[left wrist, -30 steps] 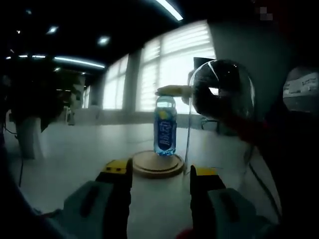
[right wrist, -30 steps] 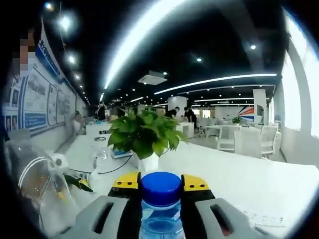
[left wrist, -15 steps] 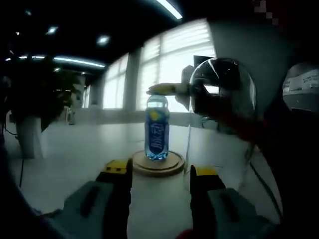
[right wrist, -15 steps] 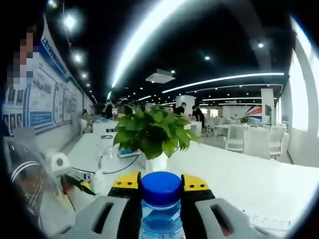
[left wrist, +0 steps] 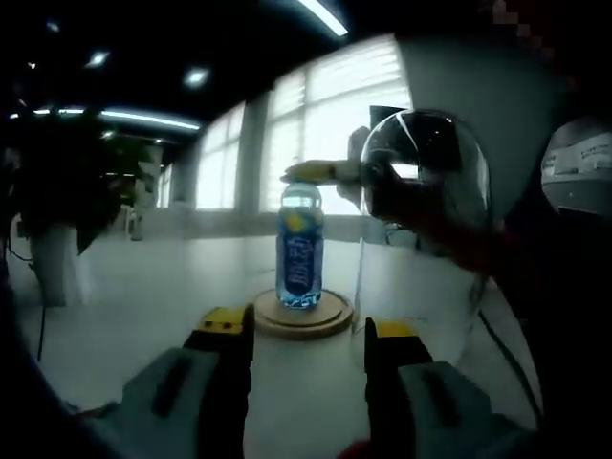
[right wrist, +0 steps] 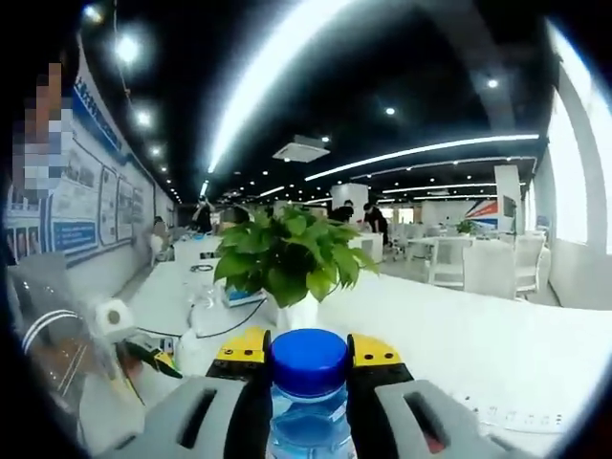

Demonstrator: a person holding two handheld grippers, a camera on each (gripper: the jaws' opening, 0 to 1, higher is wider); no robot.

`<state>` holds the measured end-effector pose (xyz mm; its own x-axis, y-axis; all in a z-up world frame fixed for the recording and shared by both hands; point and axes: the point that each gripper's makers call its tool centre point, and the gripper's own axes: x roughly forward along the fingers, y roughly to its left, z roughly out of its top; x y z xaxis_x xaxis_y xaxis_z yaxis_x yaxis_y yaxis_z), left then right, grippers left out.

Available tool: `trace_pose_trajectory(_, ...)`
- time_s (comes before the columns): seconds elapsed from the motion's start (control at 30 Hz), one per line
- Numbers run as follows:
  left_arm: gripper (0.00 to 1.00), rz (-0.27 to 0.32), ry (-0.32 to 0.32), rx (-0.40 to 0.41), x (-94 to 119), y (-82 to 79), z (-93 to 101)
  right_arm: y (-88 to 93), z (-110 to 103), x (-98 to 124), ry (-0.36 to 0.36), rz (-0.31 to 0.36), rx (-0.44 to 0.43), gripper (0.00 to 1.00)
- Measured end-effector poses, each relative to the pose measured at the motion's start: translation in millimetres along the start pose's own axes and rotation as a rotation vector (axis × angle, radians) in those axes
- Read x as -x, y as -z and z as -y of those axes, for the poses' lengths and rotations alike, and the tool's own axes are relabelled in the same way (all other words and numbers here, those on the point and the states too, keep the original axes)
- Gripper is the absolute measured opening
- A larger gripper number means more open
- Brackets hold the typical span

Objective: Open the cover put in the Mizone put the cover back on

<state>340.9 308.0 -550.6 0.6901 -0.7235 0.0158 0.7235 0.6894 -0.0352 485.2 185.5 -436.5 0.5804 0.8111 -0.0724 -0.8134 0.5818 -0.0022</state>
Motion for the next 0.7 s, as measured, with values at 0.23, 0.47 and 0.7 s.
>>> trace_pose_trajectory(0.23, 0.38, 0.000, -0.004, -0.004, 0.7, -0.4, -0.7, -1.1, 0.6, -1.9, 0.017, -0.002, 0.012, 0.24)
trace_pose_trajectory(0.47, 0.38, 0.005, -0.001, -0.006, 1.2, -1.9, -0.2, -0.3, 1.2, -1.2, 0.010, 0.000, 0.005, 0.24)
trace_pose_trajectory(0.7, 0.38, 0.009, 0.000, -0.005, 1.3, -3.2, 0.1, -1.1, 4.8, -2.6, 0.001, 0.010, -0.002, 0.24)
